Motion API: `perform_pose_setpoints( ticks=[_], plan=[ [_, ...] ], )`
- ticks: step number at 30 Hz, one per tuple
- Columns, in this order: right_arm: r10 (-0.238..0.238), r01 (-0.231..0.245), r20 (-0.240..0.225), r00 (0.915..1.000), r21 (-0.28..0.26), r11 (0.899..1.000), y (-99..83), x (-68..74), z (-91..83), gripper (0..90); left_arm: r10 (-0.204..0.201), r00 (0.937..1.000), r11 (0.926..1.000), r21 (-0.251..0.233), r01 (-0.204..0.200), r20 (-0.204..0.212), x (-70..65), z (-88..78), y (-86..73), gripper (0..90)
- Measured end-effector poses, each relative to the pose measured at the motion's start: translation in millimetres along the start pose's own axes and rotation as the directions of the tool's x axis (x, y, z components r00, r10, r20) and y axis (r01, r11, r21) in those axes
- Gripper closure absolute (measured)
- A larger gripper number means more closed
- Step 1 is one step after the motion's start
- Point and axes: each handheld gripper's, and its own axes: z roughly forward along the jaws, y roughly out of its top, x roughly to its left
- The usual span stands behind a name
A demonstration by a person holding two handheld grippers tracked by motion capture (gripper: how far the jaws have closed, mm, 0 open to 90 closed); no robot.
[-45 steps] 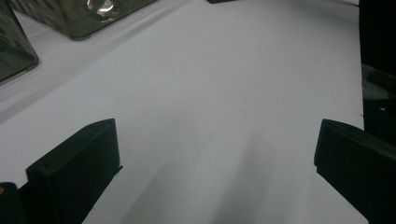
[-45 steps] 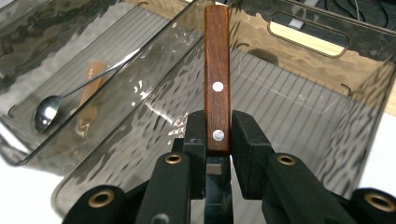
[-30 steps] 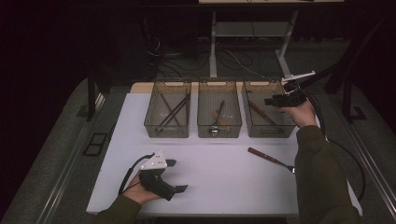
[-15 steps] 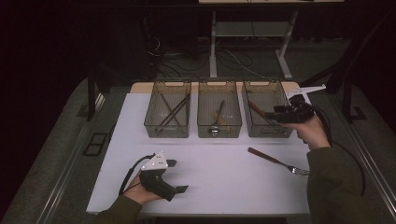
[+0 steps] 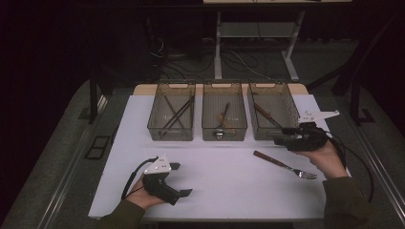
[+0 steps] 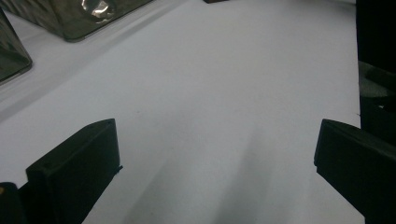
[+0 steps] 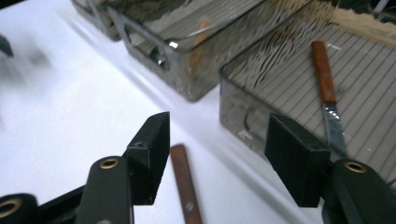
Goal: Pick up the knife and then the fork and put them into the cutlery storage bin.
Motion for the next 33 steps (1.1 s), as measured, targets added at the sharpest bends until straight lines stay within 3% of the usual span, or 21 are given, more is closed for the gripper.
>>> perform_pose_setpoints(
  ticks=[12,21,33],
  plan=[
    [-0.045,0.048,-0.046,0.9979,0.079,0.996,-35.0,9.3,6.3,49.8,0.004,1.0000,1.0000,0.005,-0.004,0.003,0.2,0.5,-0.2,0.0],
    [-0.030,0.037,-0.046,0.9985,0.160,0.986,-50.3,-5.2,11.1,68.4,0.005,1.0000,0.9999,0.010,-0.005,0.007,-0.6,1.1,0.0,0.0],
    [-0.058,0.079,-0.097,0.9936,0.230,0.970,-56.3,-5.8,21.2,68.0,0.005,0.9999,0.9999,0.011,-0.005,0.009,-0.4,1.2,-0.2,0.0]
  ],
)
